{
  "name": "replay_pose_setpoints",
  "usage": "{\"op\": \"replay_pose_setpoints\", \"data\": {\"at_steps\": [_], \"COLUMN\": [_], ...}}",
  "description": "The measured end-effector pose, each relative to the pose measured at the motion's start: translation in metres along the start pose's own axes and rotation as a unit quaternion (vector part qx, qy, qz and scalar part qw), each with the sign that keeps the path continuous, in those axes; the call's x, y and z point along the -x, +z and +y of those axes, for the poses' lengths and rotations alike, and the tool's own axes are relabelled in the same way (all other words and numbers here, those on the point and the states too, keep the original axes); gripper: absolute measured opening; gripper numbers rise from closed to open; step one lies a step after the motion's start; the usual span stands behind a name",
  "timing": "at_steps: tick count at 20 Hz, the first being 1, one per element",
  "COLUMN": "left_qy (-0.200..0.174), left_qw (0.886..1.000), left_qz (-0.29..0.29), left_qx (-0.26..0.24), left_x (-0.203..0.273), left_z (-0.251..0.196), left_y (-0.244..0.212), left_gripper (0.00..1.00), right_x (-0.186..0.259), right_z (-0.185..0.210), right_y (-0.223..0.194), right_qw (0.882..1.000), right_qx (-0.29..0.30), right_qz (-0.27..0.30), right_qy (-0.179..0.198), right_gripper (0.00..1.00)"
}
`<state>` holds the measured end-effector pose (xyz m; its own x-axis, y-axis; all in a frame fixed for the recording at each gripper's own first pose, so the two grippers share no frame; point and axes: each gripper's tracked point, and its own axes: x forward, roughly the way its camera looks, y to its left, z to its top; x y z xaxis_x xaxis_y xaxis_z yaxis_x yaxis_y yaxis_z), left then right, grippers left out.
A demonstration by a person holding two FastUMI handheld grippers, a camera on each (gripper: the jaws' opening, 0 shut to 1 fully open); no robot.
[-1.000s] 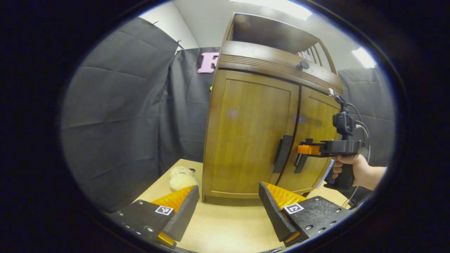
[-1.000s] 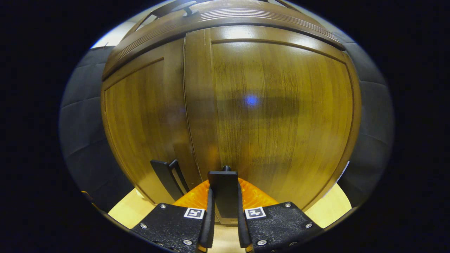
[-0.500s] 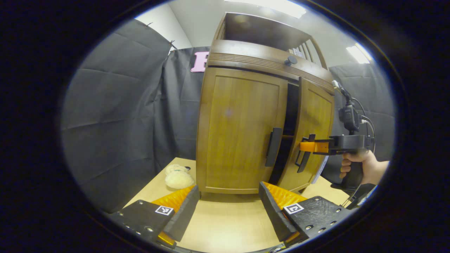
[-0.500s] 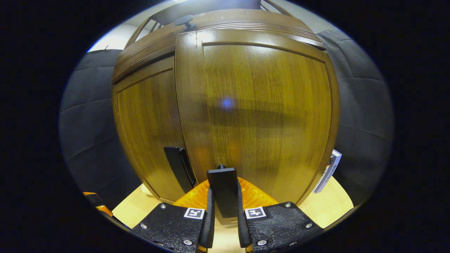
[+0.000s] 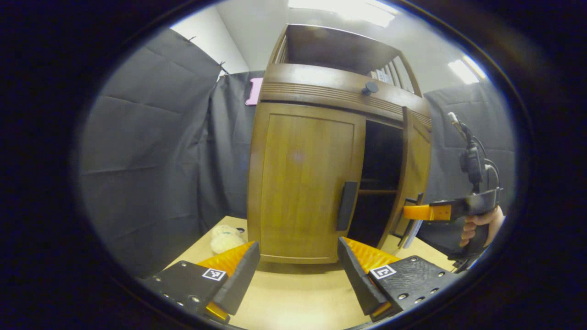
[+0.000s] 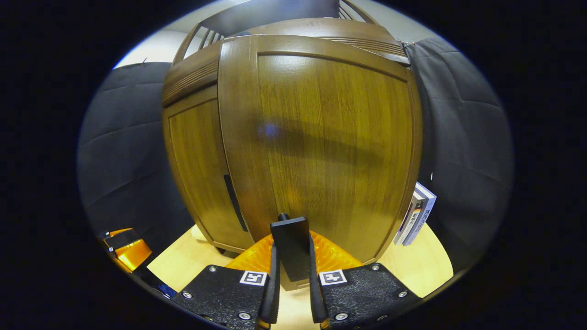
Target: Open the right door of the double-door shoe cabinet with the right hand, and open the left door with the left hand.
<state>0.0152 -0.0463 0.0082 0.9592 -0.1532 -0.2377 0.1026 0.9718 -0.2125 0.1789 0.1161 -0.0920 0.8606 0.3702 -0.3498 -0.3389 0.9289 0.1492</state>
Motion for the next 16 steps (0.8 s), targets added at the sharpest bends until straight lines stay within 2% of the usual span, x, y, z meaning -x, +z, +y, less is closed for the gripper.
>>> {"op": "replay_pose_setpoints", "data": {"at_steps": [2, 5, 6, 9, 10, 16], "left_qy": [0.019, 0.049, 0.060, 0.101, 0.109, 0.125], "left_qw": [1.000, 0.998, 0.997, 0.993, 0.992, 0.991], "left_qz": [-0.004, -0.006, -0.007, -0.014, -0.014, -0.016], "left_qx": [0.007, 0.032, 0.042, 0.056, 0.058, 0.047], "left_x": [0.003, 0.018, 0.021, 0.037, 0.042, 0.071], "left_z": [-0.008, -0.024, -0.029, -0.040, -0.047, -0.108], "left_y": [0.009, 0.015, 0.017, 0.017, 0.018, 0.020], "left_gripper": [0.97, 0.97, 1.00, 1.00, 0.97, 0.99], "right_x": [0.001, 0.002, 0.001, 0.010, 0.014, 0.030], "right_z": [0.000, 0.003, 0.003, 0.001, -0.002, -0.021], "right_y": [0.003, 0.005, 0.006, 0.007, 0.006, 0.003], "right_qw": [1.000, 0.999, 0.999, 0.998, 0.998, 0.997], "right_qx": [0.003, 0.007, 0.008, 0.005, 0.005, 0.007], "right_qz": [0.000, 0.007, 0.011, 0.013, 0.013, 0.007], "right_qy": [0.013, 0.042, 0.049, 0.060, 0.062, 0.077], "right_gripper": [0.28, 0.29, 0.29, 0.29, 0.28, 0.25]}}
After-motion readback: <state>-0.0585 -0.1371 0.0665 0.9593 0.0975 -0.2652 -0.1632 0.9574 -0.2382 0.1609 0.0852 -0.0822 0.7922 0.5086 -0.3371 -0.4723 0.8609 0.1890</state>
